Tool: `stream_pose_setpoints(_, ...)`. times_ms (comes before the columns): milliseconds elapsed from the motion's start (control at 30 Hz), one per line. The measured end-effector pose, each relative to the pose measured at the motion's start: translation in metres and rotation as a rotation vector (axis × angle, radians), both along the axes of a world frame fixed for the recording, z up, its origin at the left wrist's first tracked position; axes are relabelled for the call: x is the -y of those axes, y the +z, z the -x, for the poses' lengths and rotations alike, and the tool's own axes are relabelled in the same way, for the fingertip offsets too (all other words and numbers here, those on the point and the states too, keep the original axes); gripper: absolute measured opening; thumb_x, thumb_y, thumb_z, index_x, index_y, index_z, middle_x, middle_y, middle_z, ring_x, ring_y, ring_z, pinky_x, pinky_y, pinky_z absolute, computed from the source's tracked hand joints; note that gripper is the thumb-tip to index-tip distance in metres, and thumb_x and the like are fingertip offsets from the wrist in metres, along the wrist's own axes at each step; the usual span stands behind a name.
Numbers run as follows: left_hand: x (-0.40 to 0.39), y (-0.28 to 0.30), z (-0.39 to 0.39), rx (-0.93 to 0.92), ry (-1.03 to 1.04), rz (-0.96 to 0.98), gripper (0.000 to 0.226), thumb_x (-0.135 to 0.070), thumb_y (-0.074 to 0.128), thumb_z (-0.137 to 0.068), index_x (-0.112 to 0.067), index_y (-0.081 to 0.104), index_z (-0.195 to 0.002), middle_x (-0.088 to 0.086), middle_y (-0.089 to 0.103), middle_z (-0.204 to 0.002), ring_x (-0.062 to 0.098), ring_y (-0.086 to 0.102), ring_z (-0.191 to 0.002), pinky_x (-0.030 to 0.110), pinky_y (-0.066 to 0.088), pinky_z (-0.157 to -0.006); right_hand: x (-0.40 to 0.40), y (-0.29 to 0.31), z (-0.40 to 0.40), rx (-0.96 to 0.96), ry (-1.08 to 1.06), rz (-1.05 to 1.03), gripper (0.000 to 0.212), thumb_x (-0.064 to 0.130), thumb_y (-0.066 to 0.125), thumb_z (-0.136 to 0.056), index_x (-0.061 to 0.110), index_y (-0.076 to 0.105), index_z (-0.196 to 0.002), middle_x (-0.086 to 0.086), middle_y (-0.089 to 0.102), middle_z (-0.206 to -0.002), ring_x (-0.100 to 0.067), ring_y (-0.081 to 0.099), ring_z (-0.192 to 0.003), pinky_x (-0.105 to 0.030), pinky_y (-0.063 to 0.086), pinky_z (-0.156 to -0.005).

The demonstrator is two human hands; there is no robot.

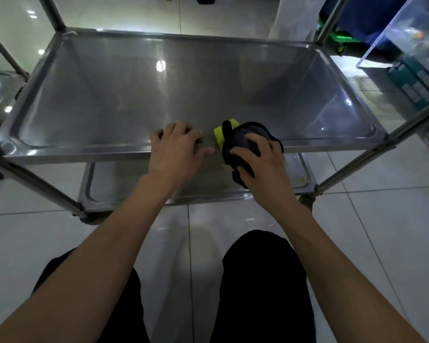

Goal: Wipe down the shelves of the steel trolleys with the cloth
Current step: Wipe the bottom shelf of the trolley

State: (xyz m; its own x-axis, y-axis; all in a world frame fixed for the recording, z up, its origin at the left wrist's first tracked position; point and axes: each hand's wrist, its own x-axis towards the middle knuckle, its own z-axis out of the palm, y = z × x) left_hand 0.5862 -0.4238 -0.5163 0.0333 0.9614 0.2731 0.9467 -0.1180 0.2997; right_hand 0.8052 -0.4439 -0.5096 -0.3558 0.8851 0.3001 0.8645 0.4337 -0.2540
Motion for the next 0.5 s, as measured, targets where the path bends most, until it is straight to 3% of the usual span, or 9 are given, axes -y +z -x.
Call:
stream_pose_setpoints(167,0.031,-0.006,0.022,-0.045,-0.113,-0.141,0.033,-0.039,0.055,-0.091,-0.022,0.067,-0.117,0.004,0.059,-0.128,0.029,0.050,-0.126,0.051,0.035,-0.100,0.032,-0.030,0.013,-0.156,0.064,0.005,0.038,0.012,0.068,-0.087,0.023,0.062,-0.123,-0.007,0.042,-0.144,-0.031,0.034,-0.127,-0.042,0.039,-0.102)
stream_pose_setpoints(267,0.064,-0.011,0.046,-0.046,-0.141,-0.223,0.036,-0.031,0.055,-0.092,-0.018,0.066,-0.123,0.006,0.057,-0.131,0.030,0.050,-0.124,0.047,0.038,-0.095,0.044,-0.048,0.034,-0.167,0.154,0.086,0.040,0.009,0.069,-0.086,0.021,0.063,-0.123,-0.008,0.043,-0.142,-0.031,0.036,-0.127,-0.045,0.043,-0.102)
stream_pose_setpoints(500,0.106,-0.022,0.109,-0.064,-0.187,-0.148,0.028,-0.016,0.062,-0.093,-0.010,0.069,-0.120,0.010,0.064,-0.120,0.033,0.057,-0.112,0.046,0.046,-0.084,0.039,-0.082,0.096,-0.158,0.230,0.291,0.040,0.008,0.066,-0.088,0.019,0.064,-0.126,-0.009,0.042,-0.146,-0.036,0.039,-0.128,-0.051,0.040,-0.105)
